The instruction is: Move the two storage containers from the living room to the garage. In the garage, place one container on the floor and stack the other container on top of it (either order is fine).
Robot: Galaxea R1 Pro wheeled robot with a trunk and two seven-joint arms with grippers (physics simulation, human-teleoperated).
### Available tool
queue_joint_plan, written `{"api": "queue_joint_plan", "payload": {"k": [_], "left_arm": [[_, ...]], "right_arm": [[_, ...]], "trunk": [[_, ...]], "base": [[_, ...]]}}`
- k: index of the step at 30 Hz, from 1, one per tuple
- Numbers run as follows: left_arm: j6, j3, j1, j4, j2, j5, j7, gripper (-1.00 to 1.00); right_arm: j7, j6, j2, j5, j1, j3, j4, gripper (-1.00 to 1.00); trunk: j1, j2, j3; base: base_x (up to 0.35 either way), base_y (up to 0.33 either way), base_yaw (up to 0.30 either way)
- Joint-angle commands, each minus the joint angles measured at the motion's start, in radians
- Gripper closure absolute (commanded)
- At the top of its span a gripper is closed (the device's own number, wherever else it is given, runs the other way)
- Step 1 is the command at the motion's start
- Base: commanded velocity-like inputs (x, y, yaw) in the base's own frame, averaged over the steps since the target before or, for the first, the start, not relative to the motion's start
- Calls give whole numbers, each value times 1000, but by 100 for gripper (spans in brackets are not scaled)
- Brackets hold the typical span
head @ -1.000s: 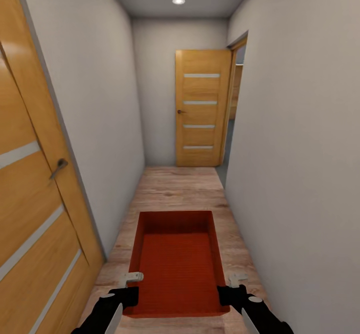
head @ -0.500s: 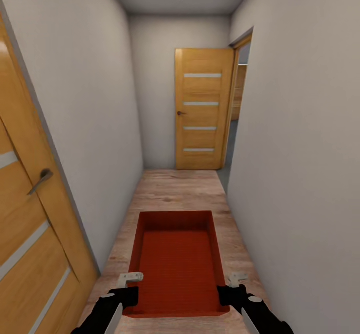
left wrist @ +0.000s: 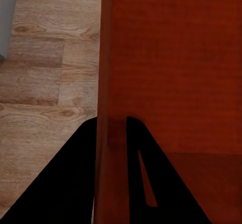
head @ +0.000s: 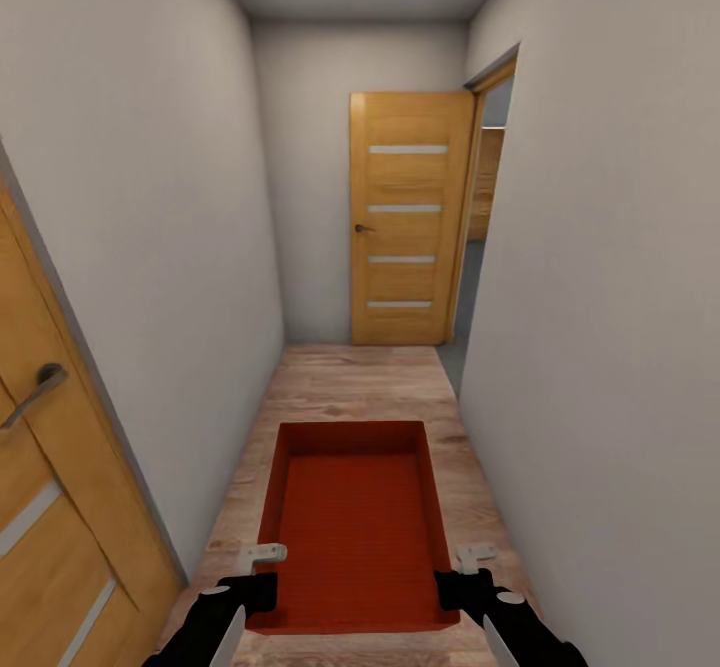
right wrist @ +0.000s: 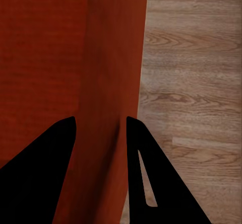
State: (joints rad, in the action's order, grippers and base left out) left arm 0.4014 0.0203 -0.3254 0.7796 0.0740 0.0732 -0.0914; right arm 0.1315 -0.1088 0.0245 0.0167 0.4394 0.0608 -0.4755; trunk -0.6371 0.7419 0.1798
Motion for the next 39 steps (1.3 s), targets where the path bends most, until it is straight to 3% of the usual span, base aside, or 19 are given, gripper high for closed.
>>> {"api": "queue_joint_plan", "payload": {"k": [1,39], "left_arm": [[8,1,0,0,-3,-16,-19,100],[8,1,0,0,-3,-16,-19,100]], "right_arm": [[18,21,-1,16,1,8,-23,100],[22,21,-1,16,1,8,-23,100]], "trunk": [[-1,1,2],[-1,1,2]], "base": [[329,0,0],[329,0,0]]}}
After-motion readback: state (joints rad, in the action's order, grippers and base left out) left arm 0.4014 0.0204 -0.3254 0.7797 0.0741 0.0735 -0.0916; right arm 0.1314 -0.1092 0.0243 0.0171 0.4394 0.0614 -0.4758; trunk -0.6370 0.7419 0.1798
